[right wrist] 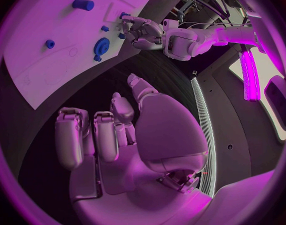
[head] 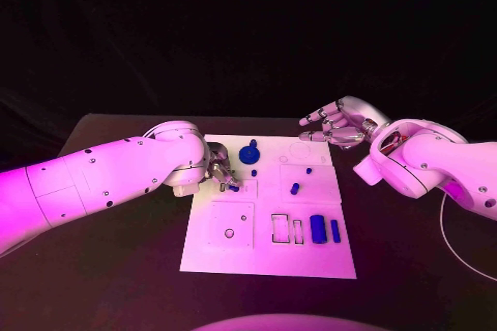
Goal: Assemble the parts on the task board
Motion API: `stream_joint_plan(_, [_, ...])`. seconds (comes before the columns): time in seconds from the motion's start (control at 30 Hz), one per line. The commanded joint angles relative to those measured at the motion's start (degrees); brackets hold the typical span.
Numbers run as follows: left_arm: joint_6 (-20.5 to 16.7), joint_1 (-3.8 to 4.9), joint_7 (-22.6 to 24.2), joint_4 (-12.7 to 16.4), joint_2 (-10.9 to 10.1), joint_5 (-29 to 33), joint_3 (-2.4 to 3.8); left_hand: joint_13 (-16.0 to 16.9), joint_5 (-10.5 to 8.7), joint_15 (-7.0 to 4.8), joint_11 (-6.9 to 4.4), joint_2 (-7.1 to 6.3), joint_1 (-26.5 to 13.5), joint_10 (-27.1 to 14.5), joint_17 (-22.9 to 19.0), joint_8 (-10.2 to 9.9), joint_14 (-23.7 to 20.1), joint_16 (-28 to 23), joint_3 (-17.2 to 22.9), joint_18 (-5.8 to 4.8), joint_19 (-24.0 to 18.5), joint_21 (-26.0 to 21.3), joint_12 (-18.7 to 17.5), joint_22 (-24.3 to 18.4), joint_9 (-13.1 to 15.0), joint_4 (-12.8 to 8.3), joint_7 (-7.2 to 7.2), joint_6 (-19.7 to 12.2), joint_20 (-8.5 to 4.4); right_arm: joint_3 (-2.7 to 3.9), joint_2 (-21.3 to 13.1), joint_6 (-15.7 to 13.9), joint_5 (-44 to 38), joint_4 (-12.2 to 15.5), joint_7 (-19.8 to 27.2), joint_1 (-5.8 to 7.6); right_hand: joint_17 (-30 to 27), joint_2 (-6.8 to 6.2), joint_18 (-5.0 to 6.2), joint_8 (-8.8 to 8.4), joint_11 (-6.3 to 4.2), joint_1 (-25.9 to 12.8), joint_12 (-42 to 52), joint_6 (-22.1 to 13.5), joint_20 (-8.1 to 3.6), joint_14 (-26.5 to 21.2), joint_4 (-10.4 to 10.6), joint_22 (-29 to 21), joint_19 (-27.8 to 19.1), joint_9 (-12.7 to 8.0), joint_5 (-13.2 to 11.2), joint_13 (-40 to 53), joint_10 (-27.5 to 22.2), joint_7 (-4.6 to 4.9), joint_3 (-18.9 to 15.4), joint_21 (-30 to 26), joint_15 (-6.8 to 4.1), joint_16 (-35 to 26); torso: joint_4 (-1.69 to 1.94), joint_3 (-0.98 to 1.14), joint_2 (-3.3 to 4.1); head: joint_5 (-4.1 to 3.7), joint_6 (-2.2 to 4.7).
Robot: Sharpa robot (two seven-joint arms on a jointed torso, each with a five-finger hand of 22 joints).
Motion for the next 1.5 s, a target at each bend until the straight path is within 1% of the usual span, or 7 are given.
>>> stream_joint_plan(0.03, [1.6,-0.24,-3.1,-0.1,0.2,-0.7,-0.19,0.1,0.29,0.16,-0.1,0.11,-0.8,0.4,15.1,0.4,5.9,0.2,9.8,-1.22,2.3,0.1,0.0,7.3,0.2,-9.4,-0.44,0.3,0.07,0.0,0.1,0.8,-0.3,0.0,0.1,-0.04,7.5,0.06,-0.03,0.12,-0.08,-0.5,-0.2,0.4,-0.07,4.3,0.1,0.7,-0.4,0.1,0.2,-0.1,-0.4,-0.09,-0.2,-0.3,0.02,-0.3,0.03,0.04,-0.02,-0.02,-0.08])
stream_joint_plan(0.3, [1.9,-0.24,-3.1,-0.5,0.8,-0.5,-0.22,0.7,-0.04,-0.13,-0.59,-0.34,-6.2,1.2,15.1,1.3,5.9,0.2,7.5,-1.4,2.6,0.6,0.8,8.1,0.8,-7.5,-1.17,1.7,-0.15,0.0,0.1,0.9,-0.3,0.1,0.1,-0.04,7.4,0.05,0.0,0.11,-0.09,-0.6,-0.3,0.4,-0.07,4.2,0.2,0.6,-0.4,0.1,0.2,-0.2,-0.4,-0.1,-0.3,-0.4,0.02,-0.3,-0.05,0.14,0.04,0.08,-0.12])
stream_joint_plan(0.6, [2.3,-0.22,-3.2,-1.4,1.6,-0.4,-0.31,1.6,-0.03,-0.42,-0.94,0.35,-10.8,1.9,15.1,1.2,5.9,0.2,3.8,-1.55,2.9,1.0,1.7,8.8,0.6,-5.3,-1.61,3.1,-0.43,0.0,0.0,0.8,-0.1,0.2,0.1,-0.04,7.3,0.06,0.02,0.1,-0.09,-0.7,-0.5,0.4,-0.07,4.2,0.2,0.4,-0.5,0.1,0.2,-0.3,-0.5,-0.1,-0.3,-0.5,0.02,-0.4,-0.02,0.17,0.01,-0.01,-0.28])
stream_joint_plan(0.9, [2.7,-0.22,-3.4,-1.9,2.1,-0.4,-0.34,2.2,0.0,-0.51,-1.1,0.8,-12.0,2.4,15.1,1.1,5.9,0.2,2.6,-1.66,3.2,1.3,2.4,9.3,0.3,-4.9,-1.81,3.9,-0.51,0.0,0.1,0.8,0.0,0.2,0.1,-0.04,7.0,0.07,0.03,0.05,-0.08,-0.8,-0.7,0.4,-0.07,4.1,0.3,0.4,-0.5,0.0,0.2,-0.4,-0.6,-0.09,-0.4,-0.5,0.02,-0.5,0.0,0.12,0.01,0.07,-0.23])
stream_joint_plan(1.17, [2.9,-0.21,-3.6,-2.1,2.3,-0.4,-0.35,2.7,-0.04,-0.57,-1.28,0.91,-13.2,3.0,15.1,0.8,5.9,0.2,0.8,-1.83,3.5,1.7,2.8,10.0,0.0,-4.5,-2.1,5.0,-0.54,0.0,0.0,0.9,0.0,0.3,0.1,-0.04,7.0,0.11,0.02,0.01,-0.07,-0.9,-0.6,0.3,-0.07,4.1,0.4,0.4,-0.5,0.0,0.2,-0.4,-0.6,-0.08,-0.5,-0.5,0.02,-0.6,0.0,0.1,0.01,0.05,-0.48])
stream_joint_plan(1.37, [2.7,-0.21,-3.8,-2.4,2.2,-0.5,-0.33,2.7,-0.17,-0.58,-1.29,0.49,-15.2,3.3,15.1,0.1,5.9,0.2,-2.9,-1.87,3.6,1.9,2.6,10.2,-0.6,-3.5,-2.1,5.9,-0.57,0.0,0.0,0.9,0.1,0.3,0.2,-0.04,6.9,0.15,0.02,-0.04,-0.04,-1.7,-0.5,0.2,-0.06,4.1,1.0,0.4,-0.5,0.0,-1.1,-0.6,-0.6,-0.09,-1.3,-0.5,0.05,-0.7,0.02,0.07,-0.02,0.08,-0.4])
stream_joint_plan(1.5, [2.2,-0.22,-3.7,-2.4,2.0,-0.9,-0.16,2.7,-0.28,-0.55,-1.29,0.25,-16.6,3.5,15.1,-0.2,5.9,0.2,-6.6,-1.92,3.7,1.9,2.6,10.4,-0.9,-2.4,-2.13,6.6,-0.54,0.0,0.0,0.9,0.3,0.2,0.3,-0.04,6.9,-0.01,0.04,-0.06,-0.01,-3.2,-0.4,0.2,-0.05,4.1,2.3,0.3,-0.5,0.0,-0.4,-0.7,-0.6,-0.1,-3.0,-0.6,0.06,-0.8,-0.02,0.01,-0.02,0.09,-0.3])
